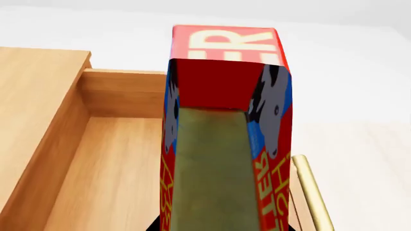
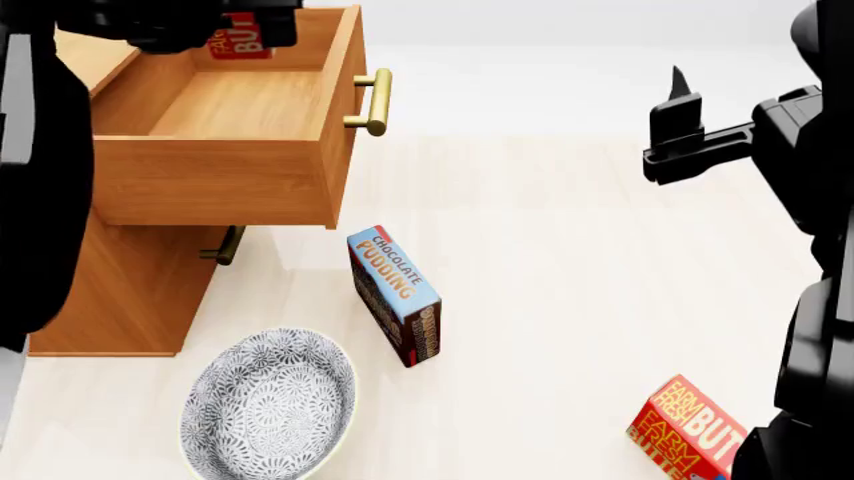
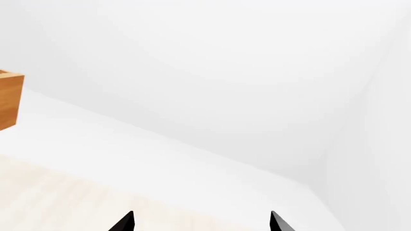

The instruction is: Put the butter at the front in the top drawer of the cabinet and close it.

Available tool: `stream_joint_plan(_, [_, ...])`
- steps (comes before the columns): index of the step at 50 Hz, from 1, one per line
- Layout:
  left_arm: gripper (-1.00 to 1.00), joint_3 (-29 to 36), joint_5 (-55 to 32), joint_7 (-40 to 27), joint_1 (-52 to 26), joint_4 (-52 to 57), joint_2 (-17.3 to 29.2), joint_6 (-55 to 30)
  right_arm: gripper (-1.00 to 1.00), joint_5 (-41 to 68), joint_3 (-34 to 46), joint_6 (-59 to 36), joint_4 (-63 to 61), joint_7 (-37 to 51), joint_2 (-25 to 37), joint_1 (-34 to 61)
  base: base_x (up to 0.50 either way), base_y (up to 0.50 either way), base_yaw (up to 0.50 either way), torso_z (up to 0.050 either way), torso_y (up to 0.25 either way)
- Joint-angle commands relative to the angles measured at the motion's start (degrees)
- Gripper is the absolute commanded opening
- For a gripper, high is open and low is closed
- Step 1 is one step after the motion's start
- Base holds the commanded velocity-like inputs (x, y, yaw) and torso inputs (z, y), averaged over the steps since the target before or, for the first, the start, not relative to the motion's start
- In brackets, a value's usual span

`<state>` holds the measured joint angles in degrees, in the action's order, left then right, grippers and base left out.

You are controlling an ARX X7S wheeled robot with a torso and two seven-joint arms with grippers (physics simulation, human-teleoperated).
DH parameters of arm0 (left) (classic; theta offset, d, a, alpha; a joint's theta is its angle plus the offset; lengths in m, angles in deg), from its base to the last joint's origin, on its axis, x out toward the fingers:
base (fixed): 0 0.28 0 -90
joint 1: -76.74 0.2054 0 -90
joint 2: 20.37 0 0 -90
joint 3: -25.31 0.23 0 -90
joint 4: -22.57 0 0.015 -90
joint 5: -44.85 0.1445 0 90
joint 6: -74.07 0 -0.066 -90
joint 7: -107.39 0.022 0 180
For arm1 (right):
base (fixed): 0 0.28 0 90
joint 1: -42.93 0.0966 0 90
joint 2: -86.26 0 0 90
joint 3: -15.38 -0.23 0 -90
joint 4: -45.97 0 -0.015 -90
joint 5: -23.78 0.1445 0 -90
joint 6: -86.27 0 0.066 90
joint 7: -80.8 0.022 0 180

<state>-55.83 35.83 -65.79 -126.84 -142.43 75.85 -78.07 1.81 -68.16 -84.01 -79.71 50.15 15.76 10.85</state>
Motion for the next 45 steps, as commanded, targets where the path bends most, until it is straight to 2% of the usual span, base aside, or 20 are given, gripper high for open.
stream_joint_plan(1, [-1.00,-12.25,8.66,-0.94,-2.08,0.01,0.04,-4.94,1.00,0.29,-1.24,0.72,-0.16,-0.15,-0.46,-1.17,0.00,0.00,0.00,0.000,0.000])
stream_joint_plan(9, [-1.00,-6.21,9.47,5.04,-2.32,0.01,-0.32,-10.73,1.00,0.34,-1.19,0.52,-0.15,-0.37,-0.31,-1.01,0.00,0.00,0.00,0.000,0.001])
stream_joint_plan(21, [-1.00,-0.20,9.20,6.11,-2.97,0.01,-1.08,-14.59,1.00,0.63,-2.16,0.99,-0.32,-0.60,-0.51,-2.18,0.00,0.00,0.00,0.001,0.001])
stream_joint_plan(33, [-1.00,-4.40,8.85,1.60,-2.14,0.01,-1.26,-11.96,1.00,0.79,-3.38,1.09,-1.16,-0.90,-0.62,-3.62,0.00,0.00,0.00,0.000,0.001])
stream_joint_plan(45, [-1.00,-7.56,8.86,0.45,0.02,0.01,-1.64,-7.09,1.00,0.69,-4.19,0.55,-2.37,-1.10,-0.77,-4.74,0.00,0.00,0.00,0.001,0.002])
